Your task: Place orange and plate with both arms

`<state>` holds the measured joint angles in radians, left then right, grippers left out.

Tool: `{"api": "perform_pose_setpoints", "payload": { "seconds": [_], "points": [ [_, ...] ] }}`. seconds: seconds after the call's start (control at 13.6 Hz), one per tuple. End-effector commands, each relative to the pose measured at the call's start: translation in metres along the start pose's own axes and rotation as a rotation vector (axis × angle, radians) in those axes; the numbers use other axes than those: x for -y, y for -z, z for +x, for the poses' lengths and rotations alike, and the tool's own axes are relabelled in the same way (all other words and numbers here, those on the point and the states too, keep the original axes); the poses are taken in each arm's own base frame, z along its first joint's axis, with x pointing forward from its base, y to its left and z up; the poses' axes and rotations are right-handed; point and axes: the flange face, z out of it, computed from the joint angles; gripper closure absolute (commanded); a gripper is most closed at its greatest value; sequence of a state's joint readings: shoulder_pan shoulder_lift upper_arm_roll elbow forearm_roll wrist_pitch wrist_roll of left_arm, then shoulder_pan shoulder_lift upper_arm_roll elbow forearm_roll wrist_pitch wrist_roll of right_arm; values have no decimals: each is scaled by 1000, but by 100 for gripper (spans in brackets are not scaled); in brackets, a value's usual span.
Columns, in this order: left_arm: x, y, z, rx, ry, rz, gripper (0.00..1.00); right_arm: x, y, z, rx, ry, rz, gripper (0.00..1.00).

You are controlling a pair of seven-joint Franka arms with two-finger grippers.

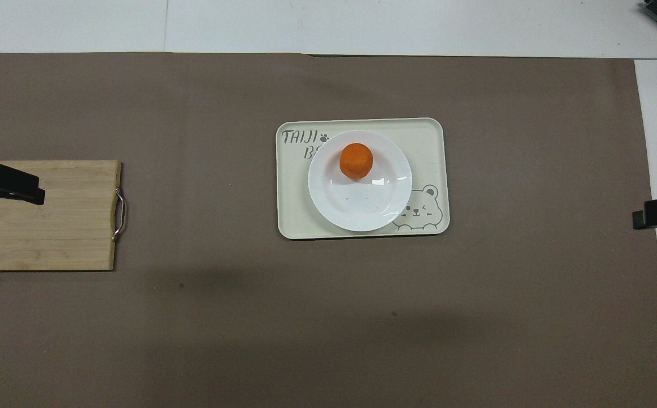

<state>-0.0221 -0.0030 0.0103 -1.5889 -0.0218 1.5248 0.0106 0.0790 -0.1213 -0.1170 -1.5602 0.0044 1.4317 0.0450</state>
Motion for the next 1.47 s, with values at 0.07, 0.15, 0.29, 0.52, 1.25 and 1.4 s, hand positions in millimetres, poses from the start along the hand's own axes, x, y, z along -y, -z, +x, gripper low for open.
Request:
{"api": "perform_pose_setpoints", "payload": {
  "seconds": [0.07,0.15,0.29,0.52,1.25,1.4],
  "points": [
    [1,5,0,2,11,16,0,-4,-9,-7,-41,41,-32,0],
    [1,6,-1,0,9,16,0,-4,-9,-7,-43,43,-36,0],
    [1,6,-1,2,9,16,0,-4,-9,-6,-46,38,-41,0],
    [1,5,0,2,9,16,0,-4,-9,-7,-43,40,-39,0],
    [1,5,0,2,9,16,0,-4,-9,-7,-31,41,-31,0],
    [1,5,0,2,11,16,0,-4,-9,-8,-25,42,-31,0]
  ]
}}
